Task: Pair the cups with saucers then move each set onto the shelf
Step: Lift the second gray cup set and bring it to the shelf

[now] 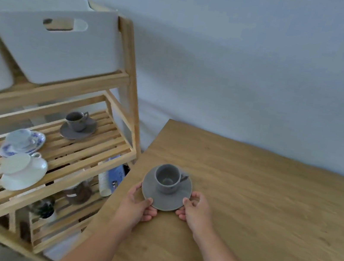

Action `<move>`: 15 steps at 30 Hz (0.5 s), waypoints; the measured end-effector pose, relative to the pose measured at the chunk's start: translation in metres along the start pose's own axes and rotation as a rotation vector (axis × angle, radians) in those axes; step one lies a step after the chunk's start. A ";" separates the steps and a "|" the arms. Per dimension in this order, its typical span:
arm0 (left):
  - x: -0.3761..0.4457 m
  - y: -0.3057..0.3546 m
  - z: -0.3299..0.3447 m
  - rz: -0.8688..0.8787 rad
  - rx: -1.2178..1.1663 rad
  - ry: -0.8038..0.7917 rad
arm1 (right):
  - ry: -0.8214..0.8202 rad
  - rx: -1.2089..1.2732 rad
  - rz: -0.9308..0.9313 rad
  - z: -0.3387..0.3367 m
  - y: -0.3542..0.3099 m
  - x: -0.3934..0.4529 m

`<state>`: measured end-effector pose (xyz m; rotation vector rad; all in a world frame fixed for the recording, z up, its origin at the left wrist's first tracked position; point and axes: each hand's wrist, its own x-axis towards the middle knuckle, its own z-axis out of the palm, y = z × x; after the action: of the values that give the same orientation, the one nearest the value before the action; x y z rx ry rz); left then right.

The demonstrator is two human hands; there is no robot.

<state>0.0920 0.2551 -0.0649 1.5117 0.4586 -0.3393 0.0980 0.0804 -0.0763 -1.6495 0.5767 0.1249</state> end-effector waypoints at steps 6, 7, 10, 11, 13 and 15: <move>0.010 0.007 -0.058 -0.004 -0.053 0.108 | -0.111 -0.043 -0.011 0.066 -0.016 0.006; 0.012 0.008 -0.067 -0.008 -0.069 0.123 | -0.127 -0.048 -0.014 0.077 -0.019 0.007; 0.020 0.012 -0.092 -0.018 -0.113 0.172 | -0.166 -0.061 -0.017 0.108 -0.025 0.013; 0.021 0.013 -0.100 -0.015 -0.133 0.184 | -0.183 -0.071 -0.018 0.118 -0.027 0.015; 0.026 0.017 -0.116 -0.001 -0.180 0.206 | -0.215 -0.101 -0.017 0.138 -0.032 0.020; 0.031 0.021 -0.131 0.004 -0.221 0.234 | -0.245 -0.104 -0.013 0.157 -0.038 0.025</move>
<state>0.1195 0.3883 -0.0617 1.3412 0.6558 -0.1035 0.1745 0.2253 -0.0792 -1.7075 0.3781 0.3472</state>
